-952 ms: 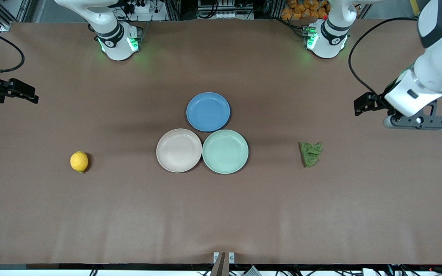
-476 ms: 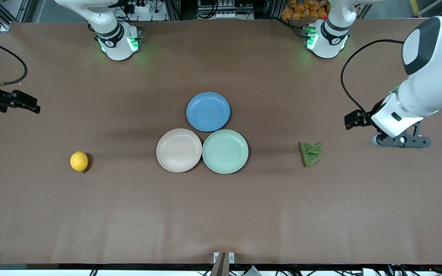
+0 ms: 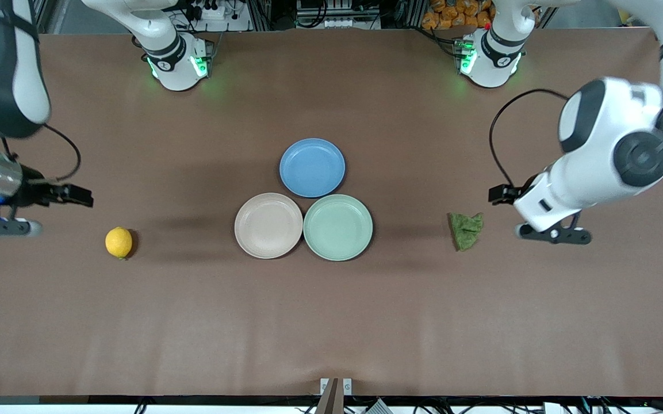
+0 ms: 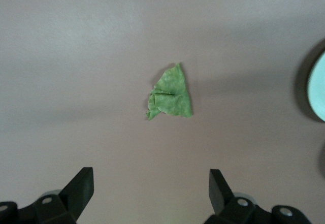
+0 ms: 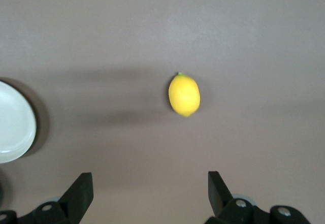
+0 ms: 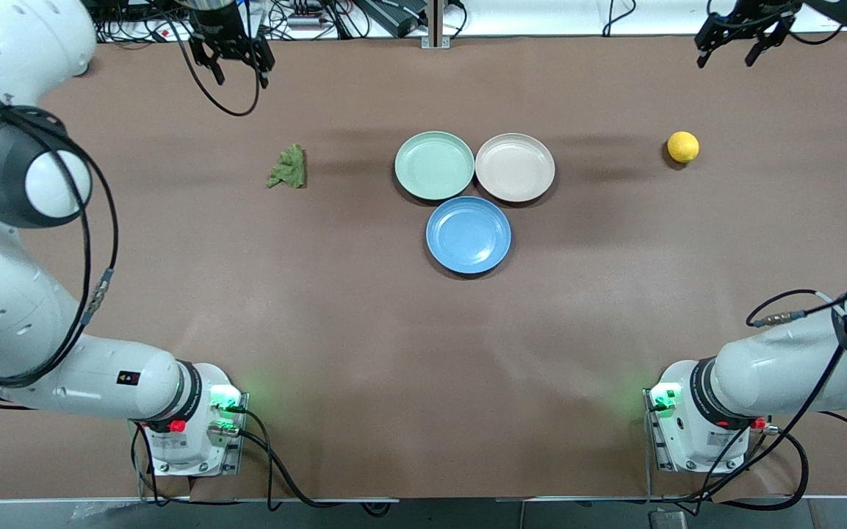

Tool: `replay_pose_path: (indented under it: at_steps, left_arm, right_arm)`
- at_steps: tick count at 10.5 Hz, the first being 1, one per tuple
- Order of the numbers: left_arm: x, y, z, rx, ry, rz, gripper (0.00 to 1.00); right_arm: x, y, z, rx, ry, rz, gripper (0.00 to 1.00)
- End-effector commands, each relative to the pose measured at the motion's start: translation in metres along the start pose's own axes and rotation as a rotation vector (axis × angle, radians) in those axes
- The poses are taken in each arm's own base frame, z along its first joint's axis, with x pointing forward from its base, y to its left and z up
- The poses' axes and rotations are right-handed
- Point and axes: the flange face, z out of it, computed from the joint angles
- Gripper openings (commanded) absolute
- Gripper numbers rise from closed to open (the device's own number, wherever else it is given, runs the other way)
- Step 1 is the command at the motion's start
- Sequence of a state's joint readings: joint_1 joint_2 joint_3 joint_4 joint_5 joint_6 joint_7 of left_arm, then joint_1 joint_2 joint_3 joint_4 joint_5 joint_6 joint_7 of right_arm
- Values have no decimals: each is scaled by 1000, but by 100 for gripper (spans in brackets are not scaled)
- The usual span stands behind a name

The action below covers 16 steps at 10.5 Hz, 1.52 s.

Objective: Place lemon and lettuce in plates
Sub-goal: 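Lower the right gripper onto the lemon while the left gripper lowers onto lettuce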

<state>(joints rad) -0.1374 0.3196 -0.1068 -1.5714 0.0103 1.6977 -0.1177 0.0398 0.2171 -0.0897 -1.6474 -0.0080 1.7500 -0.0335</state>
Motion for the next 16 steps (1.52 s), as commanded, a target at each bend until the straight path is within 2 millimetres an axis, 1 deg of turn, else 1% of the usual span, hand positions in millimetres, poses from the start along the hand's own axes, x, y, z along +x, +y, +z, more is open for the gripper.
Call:
replay_pose_path:
  at_steps: [1,2,3,4,5,6,7,9,10,11,12,13,14,15,16]
  left_arm:
    - [31,3,53,15,-7,-2,100]
    - [40,20,80,8,-3,14,100]
    - [45,30,97,15,-11,-19,100]
    - [48,29,109,17,-26,-34,100]
    - [49,28,119,16,-34,-43,100]
    - [48,31,131,16,-37,-44,100]
    - [44,29,141,16,-30,-45,100]
    - [40,27,157,11,-6,-48,100]
    - [41,29,158,9,0,-47,100]
    - [44,25,164,5,4,-53,100]
    - [46,24,182,0,12,-54,100]
    - [47,26,182,-1,22,-58,100]
    - [47,28,181,-2,25,-88,100]
    - [48,33,186,1,25,-84,100]
    - [52,34,204,6,11,-83,100]
  right_arm:
    - [21,21,62,10,20,-63,100]
    - [20,32,82,9,41,-70,100]
    - [24,45,108,4,65,-92,100]
    - [30,60,128,0,73,-106,100]
    - [34,63,142,-2,73,-107,100]
    - [36,63,151,-3,73,-109,100]
    - [39,62,160,-4,71,-109,100]
    - [41,61,182,-9,86,-111,100]
    - [36,61,197,-14,111,-112,100]
    - [33,60,215,-20,133,-115,100]
    - [31,60,229,-23,145,-115,100]
    - [28,57,240,-26,156,-118,100]
    - [26,58,246,-28,163,-117,100]
    - [26,59,252,-28,160,-116,100]
    - [27,59,258,-29,163,-116,100]
